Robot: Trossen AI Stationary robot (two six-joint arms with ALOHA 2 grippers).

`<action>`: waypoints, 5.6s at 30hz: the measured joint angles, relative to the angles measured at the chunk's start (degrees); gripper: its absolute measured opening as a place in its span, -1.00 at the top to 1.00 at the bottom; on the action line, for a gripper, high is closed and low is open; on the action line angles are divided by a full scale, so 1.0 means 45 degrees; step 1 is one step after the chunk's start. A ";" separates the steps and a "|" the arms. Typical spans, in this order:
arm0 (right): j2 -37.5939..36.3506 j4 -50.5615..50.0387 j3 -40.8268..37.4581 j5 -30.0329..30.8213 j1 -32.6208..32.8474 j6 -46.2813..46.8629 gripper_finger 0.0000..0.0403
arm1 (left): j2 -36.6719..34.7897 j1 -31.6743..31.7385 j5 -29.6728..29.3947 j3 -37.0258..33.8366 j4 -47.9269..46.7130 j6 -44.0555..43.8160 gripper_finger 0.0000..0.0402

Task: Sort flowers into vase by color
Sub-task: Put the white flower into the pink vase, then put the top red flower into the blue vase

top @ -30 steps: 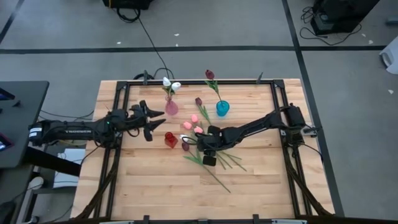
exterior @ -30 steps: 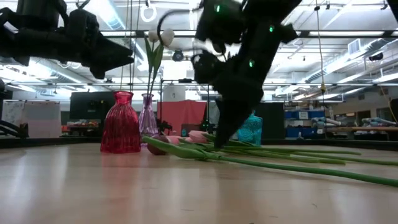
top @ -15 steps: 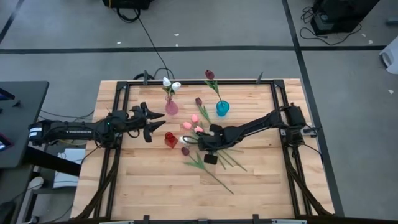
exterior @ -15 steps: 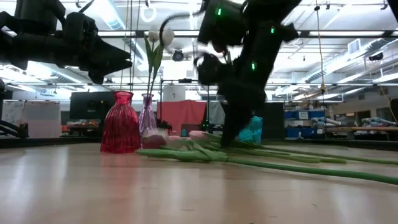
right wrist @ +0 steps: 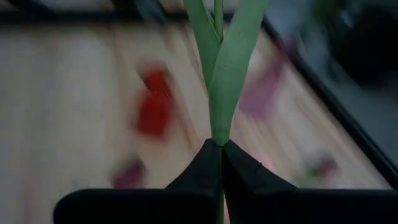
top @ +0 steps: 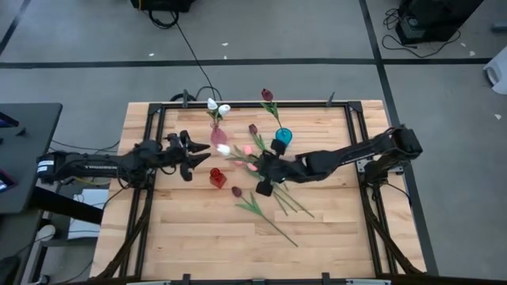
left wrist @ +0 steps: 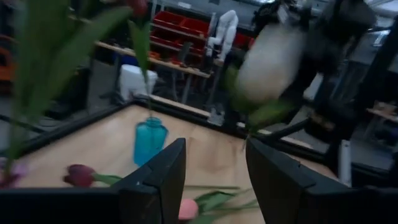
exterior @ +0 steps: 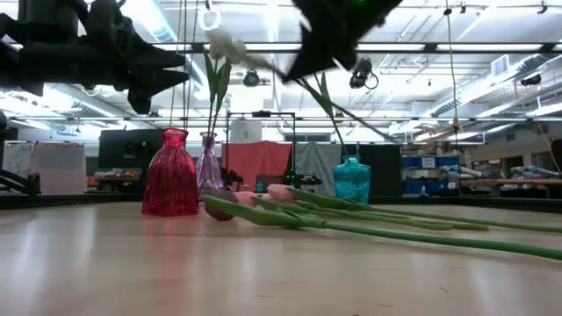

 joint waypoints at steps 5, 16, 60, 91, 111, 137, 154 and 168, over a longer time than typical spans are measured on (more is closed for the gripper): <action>-0.0036 0.6015 -0.1122 -0.2837 -0.0437 -0.1733 0.92 | 0.1136 -0.0983 0.0030 0.0005 0.1495 -0.0299 0.13; 0.1745 1.1653 -0.1234 -0.5435 -0.1331 -0.2098 0.91 | 0.4673 -0.2839 -0.0135 0.0950 0.3602 0.1020 0.13; 0.2036 1.1038 -0.1118 -0.4824 -0.1219 -0.1604 0.87 | 0.6618 -0.2848 -0.1052 0.5892 -0.3307 0.3509 0.95; 0.0371 1.0357 -0.3548 -0.3880 -0.1834 -0.2251 0.34 | -0.0043 0.1375 -0.3492 0.5877 -0.8355 0.5466 0.96; 0.0351 1.3608 -0.6096 -0.4334 -0.2237 -0.1463 0.34 | 0.3150 0.3753 -0.1016 0.5639 -0.6375 0.4556 0.96; 0.0351 1.3014 -0.6092 -0.3930 -0.2225 -0.1239 0.34 | 0.4873 0.3748 -0.2044 0.5644 -0.7412 0.4620 0.18; -0.0468 0.7846 -0.5571 -0.1590 -0.1266 0.1284 0.34 | 0.0323 0.3115 -0.0456 0.5649 -0.9953 0.4033 0.03; 0.0326 -0.1646 -0.2346 -0.2589 -0.0310 0.5122 0.34 | 0.0230 0.0350 -0.2654 0.2352 -0.5808 0.3182 0.04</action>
